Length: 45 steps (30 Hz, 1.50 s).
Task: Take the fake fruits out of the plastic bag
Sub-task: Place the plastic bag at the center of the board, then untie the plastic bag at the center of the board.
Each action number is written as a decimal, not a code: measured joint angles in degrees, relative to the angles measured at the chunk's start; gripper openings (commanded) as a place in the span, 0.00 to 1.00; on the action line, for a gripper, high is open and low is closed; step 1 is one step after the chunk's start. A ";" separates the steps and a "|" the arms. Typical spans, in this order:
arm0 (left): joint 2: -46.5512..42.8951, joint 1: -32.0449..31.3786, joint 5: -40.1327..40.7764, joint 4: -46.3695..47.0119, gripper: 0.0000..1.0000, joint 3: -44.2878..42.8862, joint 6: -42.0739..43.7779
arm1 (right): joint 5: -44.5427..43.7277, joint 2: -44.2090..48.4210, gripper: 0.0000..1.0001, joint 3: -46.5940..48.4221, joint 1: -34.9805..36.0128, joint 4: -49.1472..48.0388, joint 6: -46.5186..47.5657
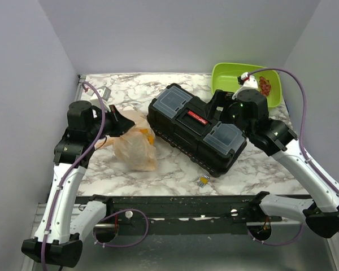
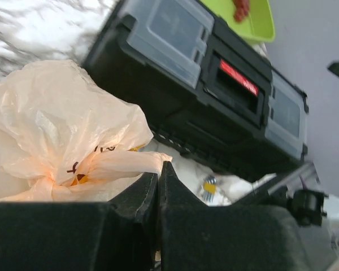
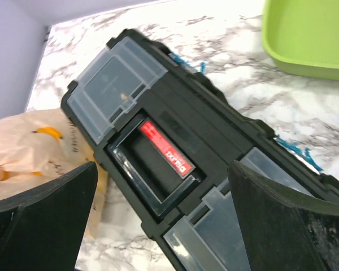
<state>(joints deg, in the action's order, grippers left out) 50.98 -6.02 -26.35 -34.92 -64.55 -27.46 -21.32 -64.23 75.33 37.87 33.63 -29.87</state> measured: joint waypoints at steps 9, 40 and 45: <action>-4.63 -7.54 -7.10 0.31 0.00 7.28 -0.76 | 16.00 -0.63 1.00 -2.23 0.00 -4.15 4.52; -17.42 -12.48 18.97 -3.02 0.72 8.24 -0.39 | -1.18 -14.43 0.83 -10.32 40.70 -28.02 7.34; -12.33 -12.48 20.52 -1.11 0.66 10.56 -0.22 | -4.20 -19.61 0.83 -8.48 41.31 -28.50 5.29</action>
<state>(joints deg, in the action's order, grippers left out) 38.65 -18.50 -5.82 -36.03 -54.00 -27.68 -25.52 -83.83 66.85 79.18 5.13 -24.58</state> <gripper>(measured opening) 0.674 0.837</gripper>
